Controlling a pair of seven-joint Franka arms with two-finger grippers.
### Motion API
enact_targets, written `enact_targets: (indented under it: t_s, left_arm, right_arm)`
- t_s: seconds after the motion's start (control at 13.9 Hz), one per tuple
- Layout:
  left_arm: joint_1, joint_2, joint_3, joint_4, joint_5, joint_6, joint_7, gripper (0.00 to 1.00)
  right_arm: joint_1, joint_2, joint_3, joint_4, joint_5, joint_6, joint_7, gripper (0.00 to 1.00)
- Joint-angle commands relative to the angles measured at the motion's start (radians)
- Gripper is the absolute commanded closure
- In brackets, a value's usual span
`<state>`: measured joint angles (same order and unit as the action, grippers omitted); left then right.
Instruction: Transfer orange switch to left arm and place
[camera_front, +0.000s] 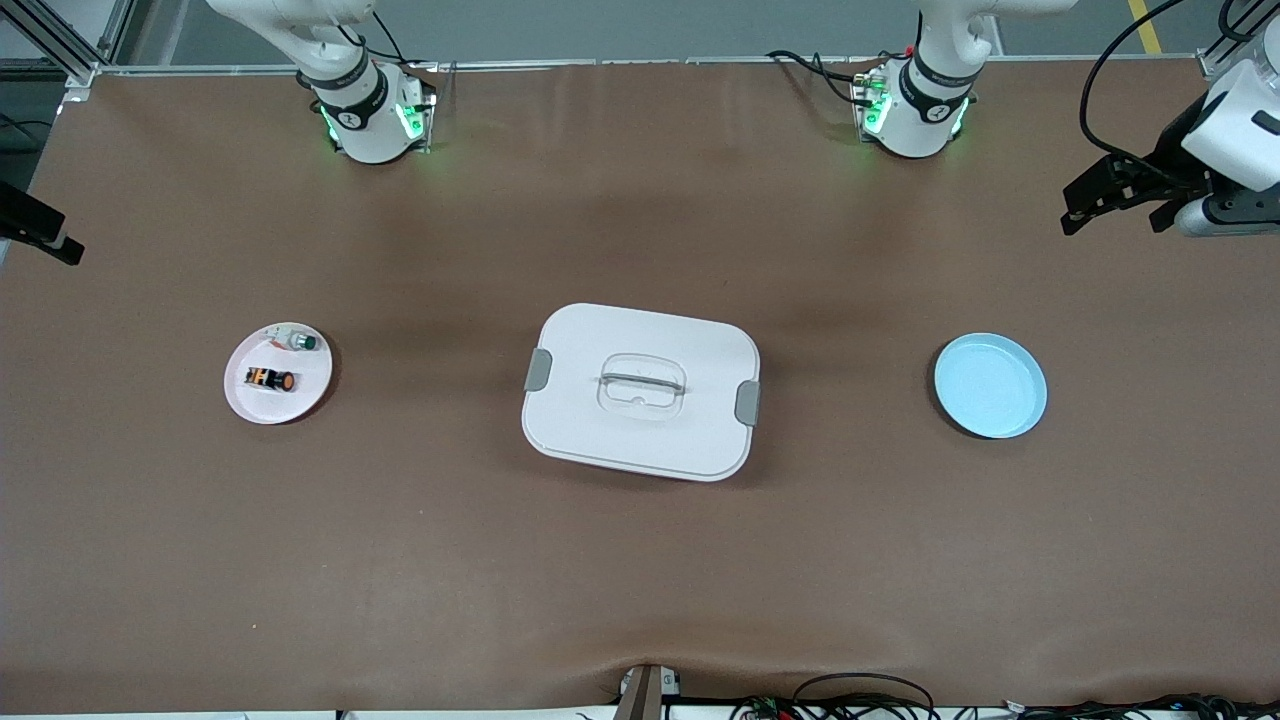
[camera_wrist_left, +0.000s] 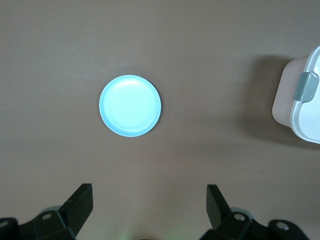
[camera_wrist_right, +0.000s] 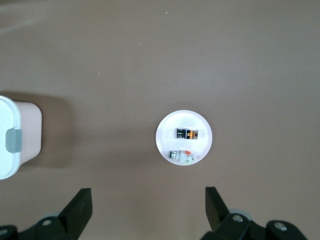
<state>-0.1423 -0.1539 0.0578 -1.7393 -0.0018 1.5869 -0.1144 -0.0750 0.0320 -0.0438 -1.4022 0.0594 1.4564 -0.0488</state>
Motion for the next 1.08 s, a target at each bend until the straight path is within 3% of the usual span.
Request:
enact_targets:
  t_s: [0.0,1.01]
  left_arm:
    - [0.003,0.013,-0.001,0.021,0.020,-0.015,0.021,0.00]
    - [0.003,0.020,-0.001,0.032,0.019,-0.019,0.024,0.00]
  right_arm:
    - [-0.008,-0.015,0.010,-0.001,0.005,-0.011,0.009,0.00]
    - [-0.006,-0.015,0.012,-0.003,-0.021,-0.016,0.009,0.00]
